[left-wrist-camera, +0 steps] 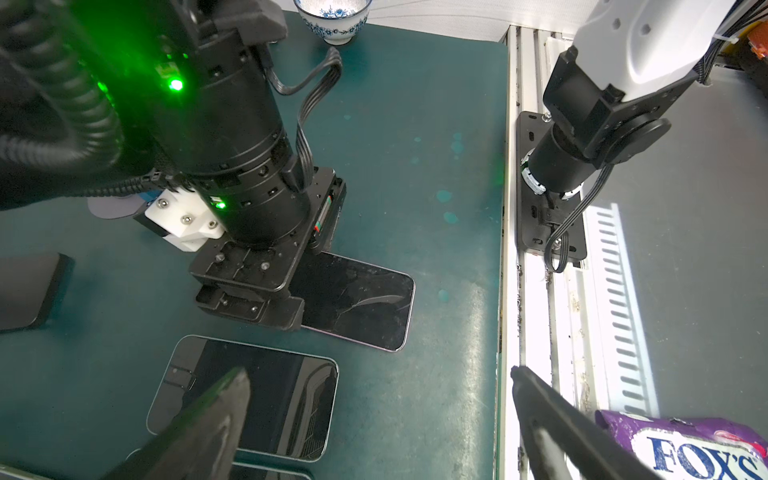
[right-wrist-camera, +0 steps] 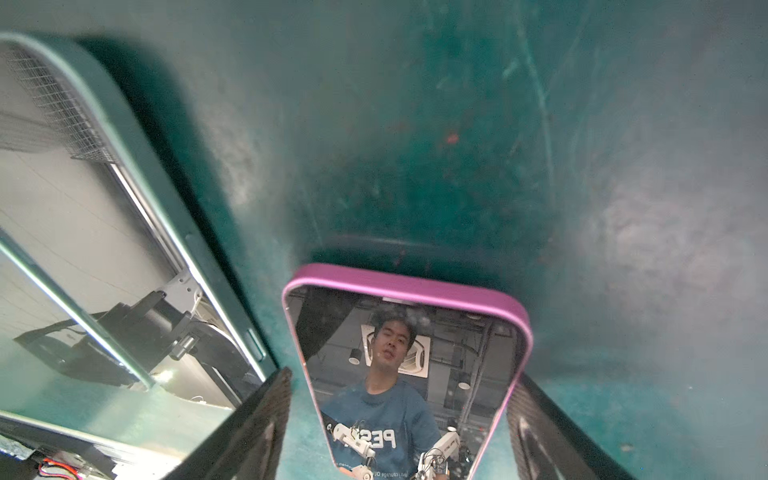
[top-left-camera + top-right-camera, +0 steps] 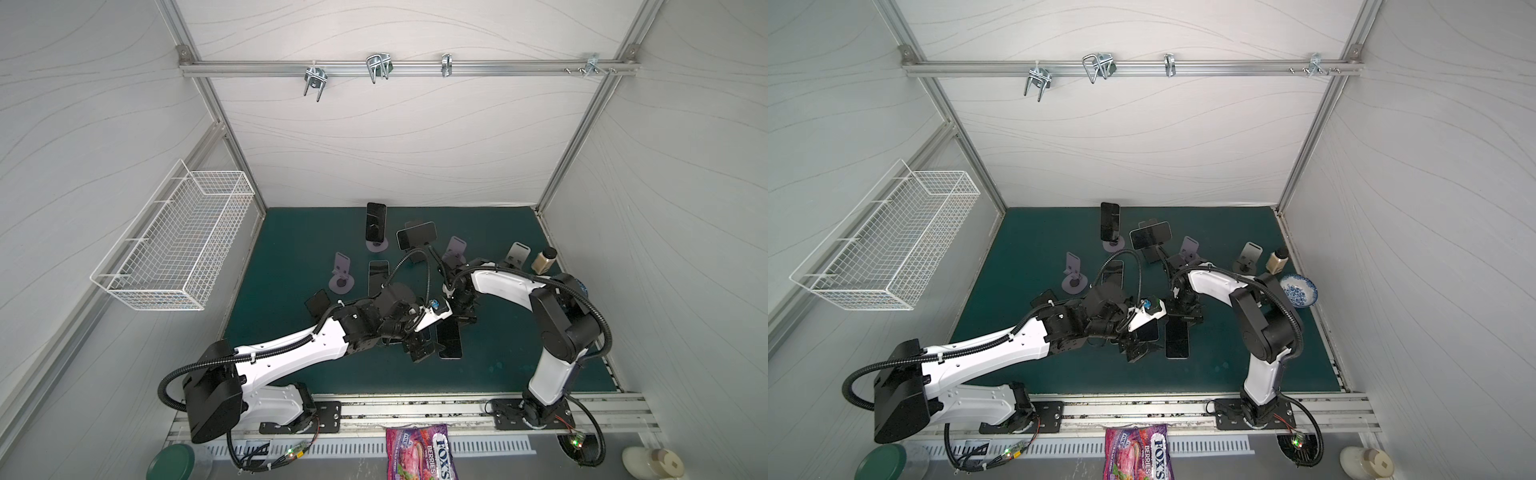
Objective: Remove the phone from the phone stand
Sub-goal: 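Lower the pink-edged phone flat onto the table beside the flat phones, then open the right gripper and raise both grippers away from the phones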
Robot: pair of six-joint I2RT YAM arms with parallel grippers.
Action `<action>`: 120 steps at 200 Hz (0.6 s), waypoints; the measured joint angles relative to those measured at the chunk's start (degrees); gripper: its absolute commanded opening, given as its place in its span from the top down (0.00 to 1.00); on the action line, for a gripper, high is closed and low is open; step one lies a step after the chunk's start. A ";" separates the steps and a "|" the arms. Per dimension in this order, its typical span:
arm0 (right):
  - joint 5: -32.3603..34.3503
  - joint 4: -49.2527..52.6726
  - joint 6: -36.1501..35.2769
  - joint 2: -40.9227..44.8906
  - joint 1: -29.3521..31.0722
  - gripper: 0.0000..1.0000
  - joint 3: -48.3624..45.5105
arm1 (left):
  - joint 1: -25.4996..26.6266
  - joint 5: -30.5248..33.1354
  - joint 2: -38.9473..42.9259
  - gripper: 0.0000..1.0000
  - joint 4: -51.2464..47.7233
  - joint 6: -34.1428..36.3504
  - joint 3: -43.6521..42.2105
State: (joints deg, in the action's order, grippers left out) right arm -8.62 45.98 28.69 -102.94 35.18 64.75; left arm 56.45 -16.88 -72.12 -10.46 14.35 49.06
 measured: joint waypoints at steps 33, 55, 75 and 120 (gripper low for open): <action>0.04 0.02 0.04 0.00 0.07 0.12 0.17 | 0.13 0.98 0.42 0.01 0.09 0.09 -0.02; 0.35 -0.04 0.26 0.68 0.11 0.12 0.17 | 0.13 2.14 3.13 0.01 1.88 0.28 -1.22; 0.63 -0.11 0.81 2.91 0.11 0.12 0.17 | 0.15 3.48 6.21 0.01 3.65 0.48 -2.62; 1.18 -0.28 1.92 9.97 0.11 0.11 0.20 | 0.24 6.36 8.92 0.01 6.97 0.59 -4.59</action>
State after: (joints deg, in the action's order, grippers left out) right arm -7.44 45.69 30.61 -92.97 35.29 64.95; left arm 56.69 -10.52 -63.20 -3.49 14.94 44.47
